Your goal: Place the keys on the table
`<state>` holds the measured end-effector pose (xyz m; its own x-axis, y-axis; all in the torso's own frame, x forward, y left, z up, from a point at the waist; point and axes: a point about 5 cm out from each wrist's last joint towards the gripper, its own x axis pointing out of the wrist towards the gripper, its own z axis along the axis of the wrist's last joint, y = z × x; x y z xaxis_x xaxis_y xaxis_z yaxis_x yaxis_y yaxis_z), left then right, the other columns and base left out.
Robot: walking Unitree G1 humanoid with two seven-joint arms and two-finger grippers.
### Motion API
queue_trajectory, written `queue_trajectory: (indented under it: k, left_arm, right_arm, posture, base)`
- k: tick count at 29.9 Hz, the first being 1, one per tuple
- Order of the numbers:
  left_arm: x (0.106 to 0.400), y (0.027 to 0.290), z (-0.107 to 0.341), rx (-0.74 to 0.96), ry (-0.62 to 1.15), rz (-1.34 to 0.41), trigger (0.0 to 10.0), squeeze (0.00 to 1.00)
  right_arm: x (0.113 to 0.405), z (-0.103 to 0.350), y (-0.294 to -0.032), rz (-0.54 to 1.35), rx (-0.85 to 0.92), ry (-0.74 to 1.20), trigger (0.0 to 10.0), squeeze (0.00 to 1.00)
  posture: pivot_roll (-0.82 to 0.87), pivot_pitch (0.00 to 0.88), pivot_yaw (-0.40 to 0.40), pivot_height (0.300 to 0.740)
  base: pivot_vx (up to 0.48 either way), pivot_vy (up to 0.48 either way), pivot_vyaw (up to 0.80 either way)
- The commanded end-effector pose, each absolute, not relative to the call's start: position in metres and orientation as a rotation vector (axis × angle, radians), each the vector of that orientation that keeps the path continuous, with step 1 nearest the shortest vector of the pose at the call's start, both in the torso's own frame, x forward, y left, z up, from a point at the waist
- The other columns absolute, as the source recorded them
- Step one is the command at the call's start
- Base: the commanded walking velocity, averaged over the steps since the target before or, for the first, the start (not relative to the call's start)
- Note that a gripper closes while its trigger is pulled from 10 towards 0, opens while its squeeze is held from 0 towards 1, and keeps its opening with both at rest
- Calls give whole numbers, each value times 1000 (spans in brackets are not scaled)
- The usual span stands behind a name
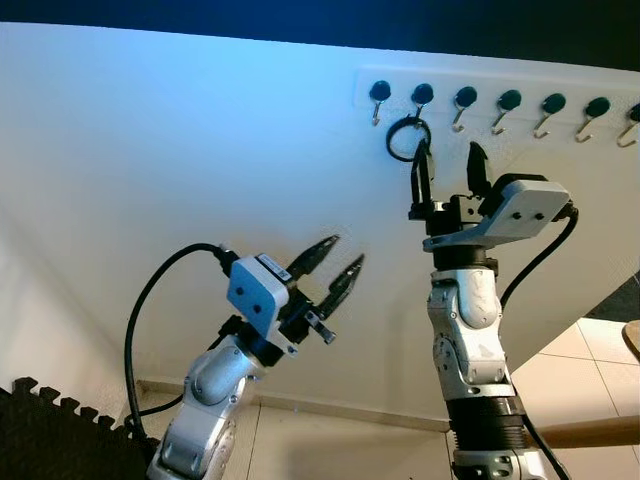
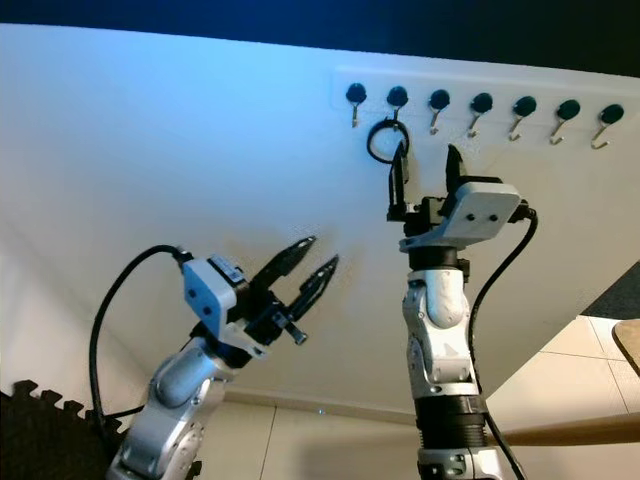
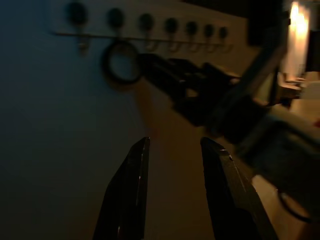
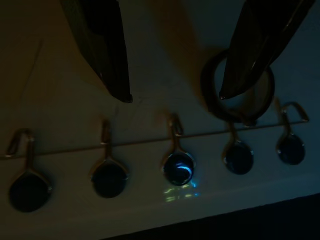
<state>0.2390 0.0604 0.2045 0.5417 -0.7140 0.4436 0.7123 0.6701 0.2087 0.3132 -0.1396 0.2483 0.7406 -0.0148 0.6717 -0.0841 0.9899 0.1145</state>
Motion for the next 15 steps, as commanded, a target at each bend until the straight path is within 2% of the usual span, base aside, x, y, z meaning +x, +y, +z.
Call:
queue_trajectory:
  k: [1,15]
  left_arm:
    - [239,58,208,14,-530,-860,10000,0]
    - [238,58,207,31,-515,-866,10000,0]
  right_arm:
    - [314,249,-141,35,141,-735,10000,0]
    - [320,250,-144,13,159,-713,10000,0]
  posture:
    - [32,124,-31,740]
    - [32,111,-33,740]
  base:
    - [0,0,0]
    - [0,0,0]
